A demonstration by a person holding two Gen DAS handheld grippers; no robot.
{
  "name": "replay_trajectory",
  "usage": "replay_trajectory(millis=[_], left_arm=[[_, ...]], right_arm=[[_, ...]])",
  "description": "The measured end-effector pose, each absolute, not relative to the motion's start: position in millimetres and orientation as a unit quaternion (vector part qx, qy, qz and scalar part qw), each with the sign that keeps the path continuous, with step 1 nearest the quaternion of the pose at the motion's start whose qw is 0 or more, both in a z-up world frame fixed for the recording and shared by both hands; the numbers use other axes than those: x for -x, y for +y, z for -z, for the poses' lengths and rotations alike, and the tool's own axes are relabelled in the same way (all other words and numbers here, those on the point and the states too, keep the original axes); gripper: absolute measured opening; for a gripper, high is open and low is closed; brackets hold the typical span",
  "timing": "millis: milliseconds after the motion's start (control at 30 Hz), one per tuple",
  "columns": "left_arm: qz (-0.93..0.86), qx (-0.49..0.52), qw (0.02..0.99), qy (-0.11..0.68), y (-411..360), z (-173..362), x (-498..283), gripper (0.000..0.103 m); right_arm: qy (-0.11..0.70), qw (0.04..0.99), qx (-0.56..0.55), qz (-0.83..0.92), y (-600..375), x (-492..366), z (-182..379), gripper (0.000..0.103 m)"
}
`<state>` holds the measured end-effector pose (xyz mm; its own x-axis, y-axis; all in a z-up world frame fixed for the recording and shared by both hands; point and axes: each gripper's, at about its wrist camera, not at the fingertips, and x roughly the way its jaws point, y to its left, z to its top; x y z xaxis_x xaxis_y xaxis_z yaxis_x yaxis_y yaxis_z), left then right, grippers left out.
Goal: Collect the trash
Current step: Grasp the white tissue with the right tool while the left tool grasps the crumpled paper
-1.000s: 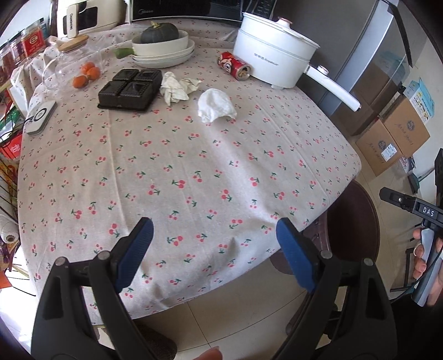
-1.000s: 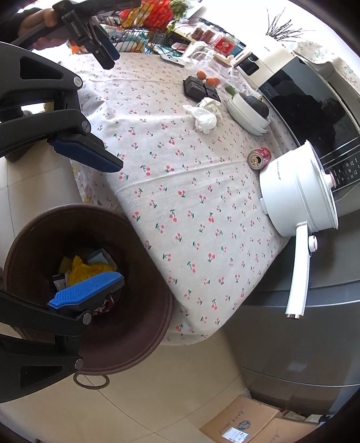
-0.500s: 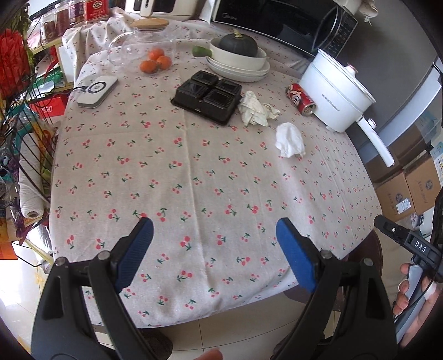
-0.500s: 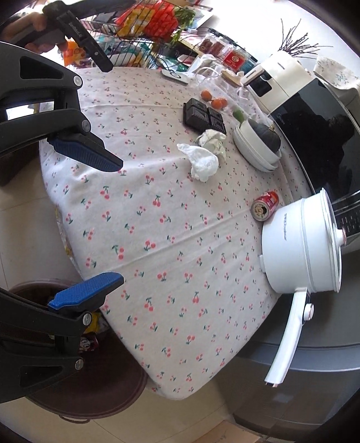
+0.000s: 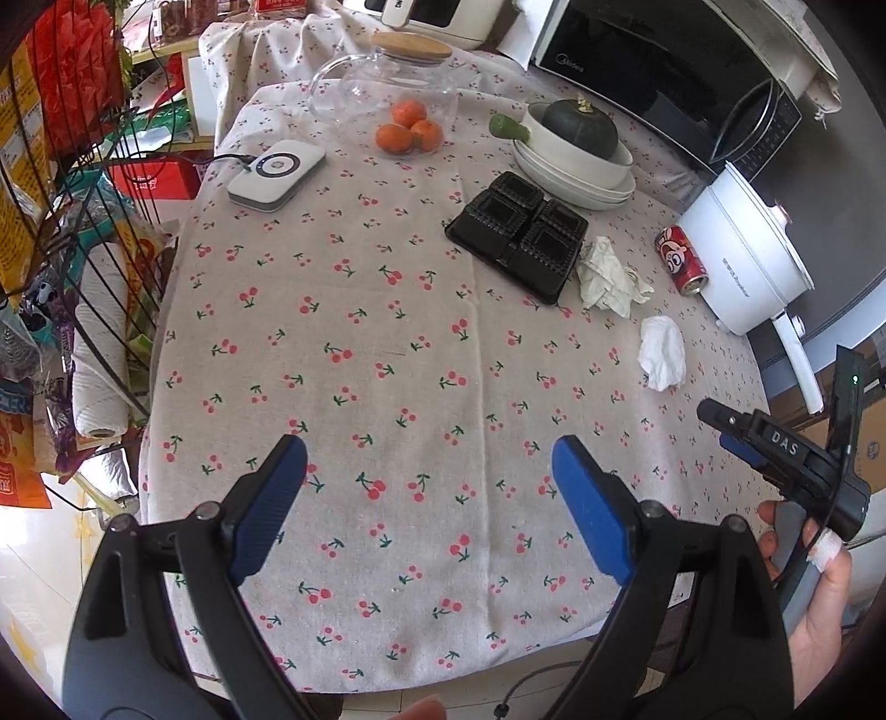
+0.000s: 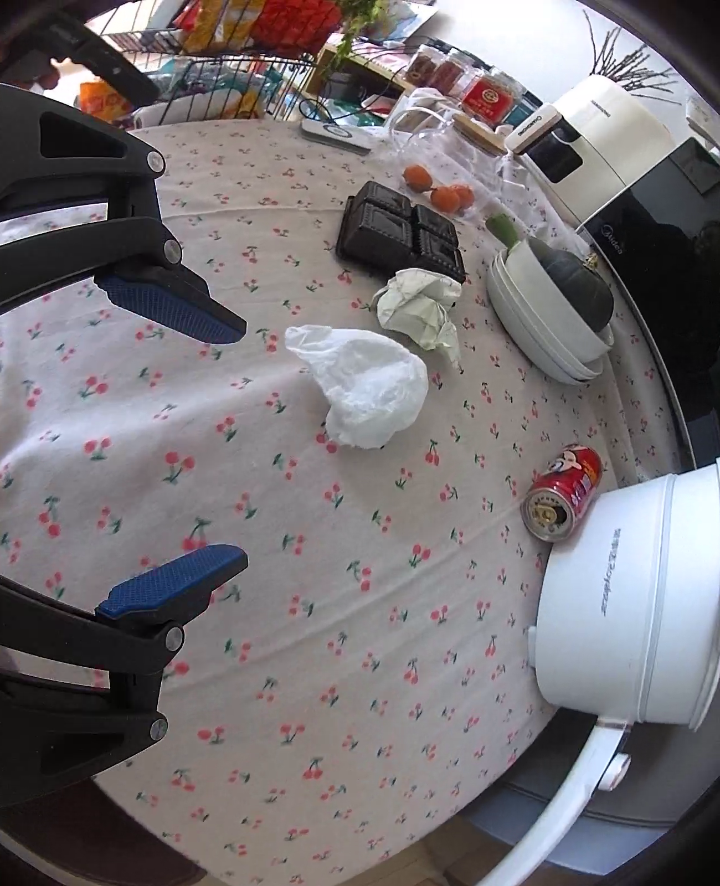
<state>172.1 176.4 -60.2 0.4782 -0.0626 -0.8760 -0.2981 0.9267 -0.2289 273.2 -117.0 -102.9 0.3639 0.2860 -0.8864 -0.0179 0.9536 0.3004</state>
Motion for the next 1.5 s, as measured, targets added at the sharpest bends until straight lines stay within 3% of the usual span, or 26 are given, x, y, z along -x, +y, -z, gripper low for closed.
replay_trajectory(millis=[300, 400, 433, 467, 500, 533, 1167, 1500], left_arm=[[-0.078, 0.164, 0.839, 0.513, 177, 66, -177, 0.090], [-0.078, 0.157, 0.839, 0.515, 175, 68, -178, 0.090], [-0.078, 0.156, 0.839, 0.515, 174, 68, -178, 0.090], [-0.077, 0.155, 0.839, 0.516, 173, 68, -178, 0.090], [-0.076, 0.153, 0.839, 0.517, 171, 68, -178, 0.090], [-0.075, 0.152, 0.839, 0.517, 170, 68, -178, 0.090], [-0.017, 0.147, 0.846, 0.512, 124, 67, -205, 0.089], [0.026, 0.090, 0.859, 0.504, 46, 81, -300, 0.077]], right_arm=[[0.555, 0.821, -0.102, -0.088, -78, -323, 128, 0.075], [0.554, 0.824, -0.078, -0.088, -70, -328, 134, 0.061], [0.551, 0.827, -0.061, -0.089, -68, -328, 135, 0.047], [0.550, 0.829, -0.043, -0.090, -65, -328, 134, 0.027], [0.550, 0.829, -0.029, -0.096, -63, -327, 134, 0.014], [0.554, 0.825, -0.023, -0.106, -63, -325, 134, 0.008], [0.542, 0.825, -0.065, -0.147, -176, -213, 69, 0.007], [0.535, 0.824, -0.101, -0.158, -223, -205, 60, 0.007]])
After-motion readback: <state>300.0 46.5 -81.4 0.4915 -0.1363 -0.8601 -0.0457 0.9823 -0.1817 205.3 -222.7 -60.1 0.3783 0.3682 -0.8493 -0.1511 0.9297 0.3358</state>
